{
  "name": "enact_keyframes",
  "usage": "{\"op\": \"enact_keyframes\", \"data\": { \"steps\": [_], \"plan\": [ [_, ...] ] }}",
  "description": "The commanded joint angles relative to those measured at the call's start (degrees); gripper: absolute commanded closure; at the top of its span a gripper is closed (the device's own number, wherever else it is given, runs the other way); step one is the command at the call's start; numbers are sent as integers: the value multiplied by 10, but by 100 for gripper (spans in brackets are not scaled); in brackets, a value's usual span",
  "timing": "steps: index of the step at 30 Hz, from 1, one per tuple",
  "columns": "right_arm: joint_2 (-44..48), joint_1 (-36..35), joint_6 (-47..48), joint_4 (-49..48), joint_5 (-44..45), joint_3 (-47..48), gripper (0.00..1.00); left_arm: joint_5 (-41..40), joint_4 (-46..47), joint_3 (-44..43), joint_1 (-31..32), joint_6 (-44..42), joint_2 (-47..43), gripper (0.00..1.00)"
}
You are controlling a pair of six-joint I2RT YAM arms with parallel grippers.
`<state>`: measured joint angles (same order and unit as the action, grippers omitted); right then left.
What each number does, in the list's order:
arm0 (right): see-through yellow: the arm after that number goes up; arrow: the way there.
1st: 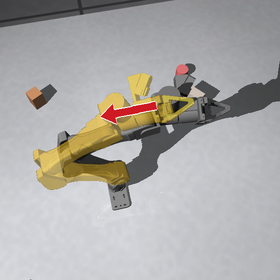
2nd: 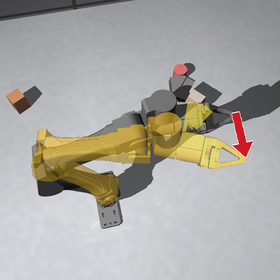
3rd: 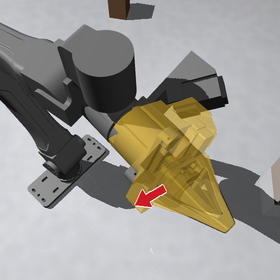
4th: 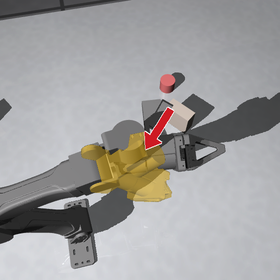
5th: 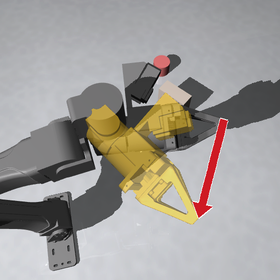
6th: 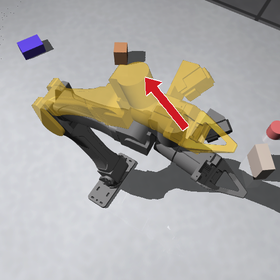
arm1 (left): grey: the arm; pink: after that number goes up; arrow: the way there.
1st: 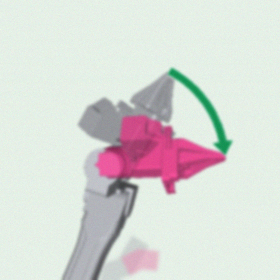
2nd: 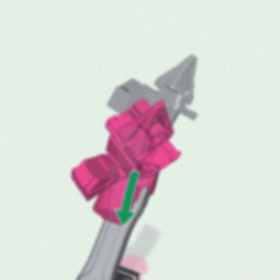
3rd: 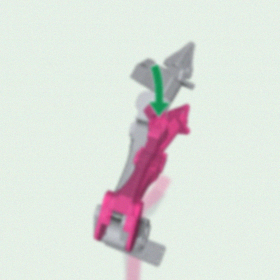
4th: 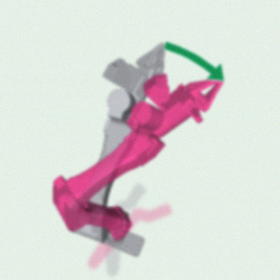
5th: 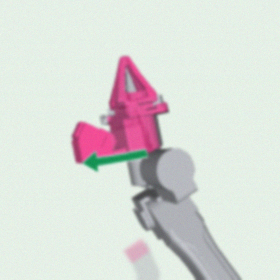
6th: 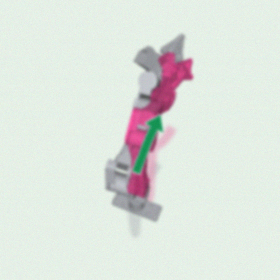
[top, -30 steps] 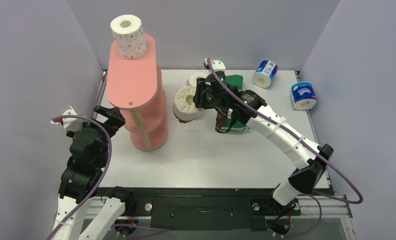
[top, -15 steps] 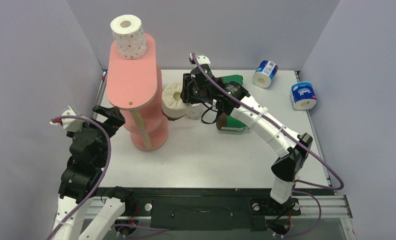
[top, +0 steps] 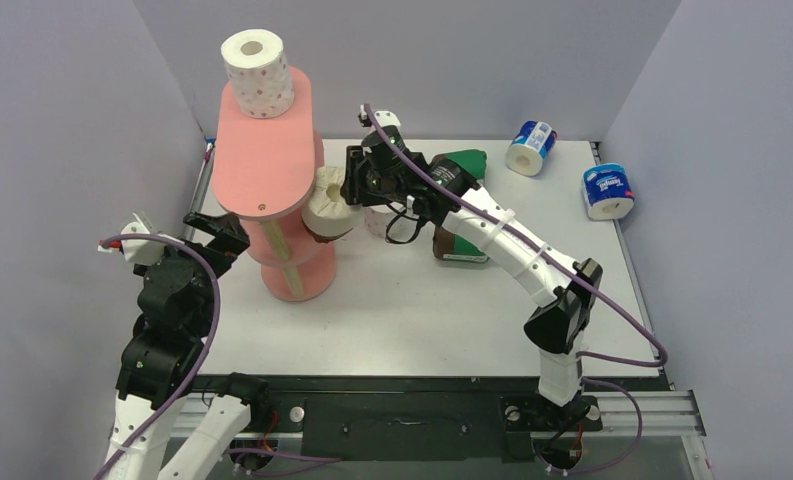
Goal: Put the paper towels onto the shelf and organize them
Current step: Place the paper towel on the shelf.
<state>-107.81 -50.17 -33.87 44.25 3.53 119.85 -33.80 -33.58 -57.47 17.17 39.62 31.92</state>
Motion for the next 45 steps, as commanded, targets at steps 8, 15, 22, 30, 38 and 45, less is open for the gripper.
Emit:
{"op": "enact_keyframes", "data": {
  "steps": [8, 15, 22, 30, 38, 45],
  "plan": [
    [-29, -20, -27, -31, -21, 69, 69, 13, 32, 10, 2, 9, -8, 4],
    [-40, -25, -42, -43, -30, 74, 67, 18, 36, 17, 2, 13, -9, 4],
    [-50, -29, -49, -48, -47, 73, 61, 19, 38, 22, 2, 15, -9, 4],
    [-49, -29, -52, -53, -44, 66, 54, 20, 39, 23, 2, 15, -10, 4],
    [-25, -29, -59, -83, -37, 28, 40, 29, 40, 24, 2, 20, -12, 4],
    [3, -29, -57, -98, -29, 1, 31, 28, 39, 19, 2, 19, -12, 4]
  ]
}}
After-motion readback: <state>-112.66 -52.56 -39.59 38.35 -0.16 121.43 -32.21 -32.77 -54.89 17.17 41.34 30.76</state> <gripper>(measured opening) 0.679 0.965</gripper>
